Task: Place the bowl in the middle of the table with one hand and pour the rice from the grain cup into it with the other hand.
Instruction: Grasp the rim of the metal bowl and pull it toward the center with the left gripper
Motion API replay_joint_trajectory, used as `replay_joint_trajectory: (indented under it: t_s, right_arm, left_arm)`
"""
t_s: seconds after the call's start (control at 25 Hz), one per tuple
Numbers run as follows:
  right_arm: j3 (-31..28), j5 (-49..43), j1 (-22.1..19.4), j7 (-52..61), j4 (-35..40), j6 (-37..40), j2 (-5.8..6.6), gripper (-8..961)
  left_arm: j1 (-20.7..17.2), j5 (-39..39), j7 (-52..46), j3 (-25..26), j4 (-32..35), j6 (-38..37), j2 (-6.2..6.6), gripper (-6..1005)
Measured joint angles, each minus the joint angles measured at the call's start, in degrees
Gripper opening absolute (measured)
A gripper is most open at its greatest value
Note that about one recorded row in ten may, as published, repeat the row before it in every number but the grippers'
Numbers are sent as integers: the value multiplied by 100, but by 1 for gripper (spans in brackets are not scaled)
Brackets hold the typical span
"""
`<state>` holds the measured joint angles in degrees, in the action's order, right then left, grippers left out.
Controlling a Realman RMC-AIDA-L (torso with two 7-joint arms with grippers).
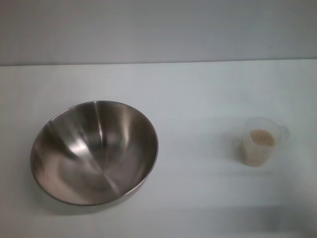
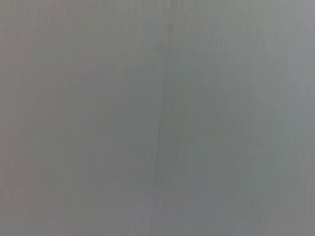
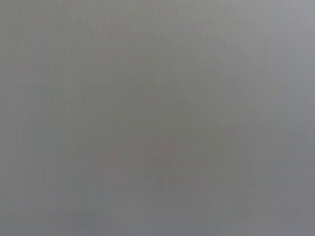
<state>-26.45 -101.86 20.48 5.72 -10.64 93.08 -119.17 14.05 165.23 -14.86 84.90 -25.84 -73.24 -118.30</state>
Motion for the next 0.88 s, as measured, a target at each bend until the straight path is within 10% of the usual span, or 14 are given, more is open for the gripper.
replay_joint_trajectory:
  t_s: [0.6,0.88]
  right_arm:
    - [0,0,27,-1,9,-19,0,679]
    - [0,0,46,-1,47,-94,-1,679]
  left_arm:
    - [42,1,335,155,-214,227,-7,857]
    - [-226,3,304,798,-2669,3442,20,855]
